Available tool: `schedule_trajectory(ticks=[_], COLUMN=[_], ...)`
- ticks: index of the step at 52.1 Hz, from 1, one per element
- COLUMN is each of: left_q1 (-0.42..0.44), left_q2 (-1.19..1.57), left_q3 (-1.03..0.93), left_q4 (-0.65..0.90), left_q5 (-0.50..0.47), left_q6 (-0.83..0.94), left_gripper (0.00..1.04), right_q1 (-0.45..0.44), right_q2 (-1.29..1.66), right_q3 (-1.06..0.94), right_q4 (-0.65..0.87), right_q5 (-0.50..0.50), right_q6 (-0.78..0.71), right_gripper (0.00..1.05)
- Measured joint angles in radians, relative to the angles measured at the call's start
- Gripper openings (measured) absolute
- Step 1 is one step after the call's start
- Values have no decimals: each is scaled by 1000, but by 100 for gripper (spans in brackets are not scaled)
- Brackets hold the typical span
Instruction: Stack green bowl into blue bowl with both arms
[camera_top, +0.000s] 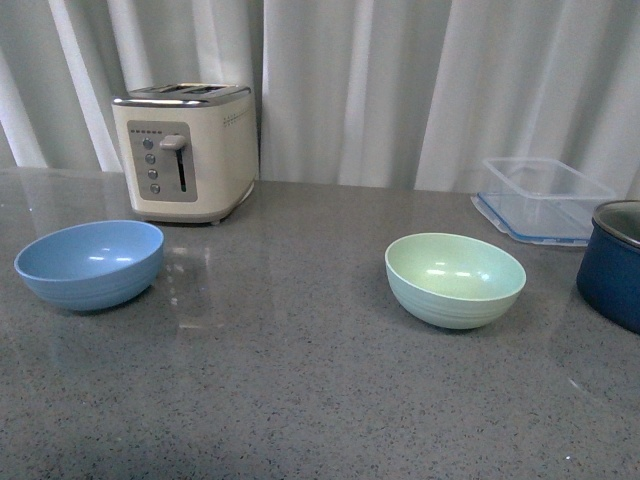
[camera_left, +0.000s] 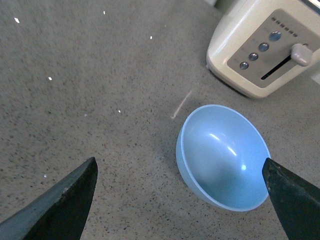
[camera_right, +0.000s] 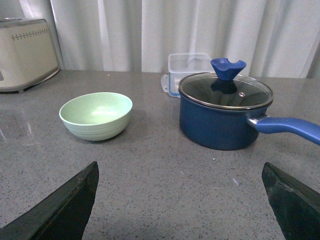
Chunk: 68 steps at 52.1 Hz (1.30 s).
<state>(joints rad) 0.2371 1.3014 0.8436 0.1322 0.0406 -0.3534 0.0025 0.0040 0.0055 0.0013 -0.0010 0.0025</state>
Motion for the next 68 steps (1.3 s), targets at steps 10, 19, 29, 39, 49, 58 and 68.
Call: schedule_trajectory(ticks=[10,19,29,39,49,58,68], left_q1=[-21,-64,-105,-106,-106,-106,-106], left_q2=[264,396,481,525,550,559,546], left_q3=[191,299,372,408,426,433,431], left_q4=[-76,-136,-185,-207,-217,-222,-222], left_q5=[14,-16,-52,-64,-74,-75,-63], left_q6=[-64,-71,-67,-67,-66,-66,-64], left_gripper=[98,98,98,98,68,39,3], right_q1=[0,0,0,0,0,0,0], right_q2=[0,0,0,0,0,0,0], right_q3=[0,0,0,0,0,0,0], right_q4=[0,0,0,0,0,0,0], right_q5=[0,0,0,0,0,0,0], right_q6=[0,0,0,0,0,0,0], right_gripper=[95,95,95,95,95,95,95])
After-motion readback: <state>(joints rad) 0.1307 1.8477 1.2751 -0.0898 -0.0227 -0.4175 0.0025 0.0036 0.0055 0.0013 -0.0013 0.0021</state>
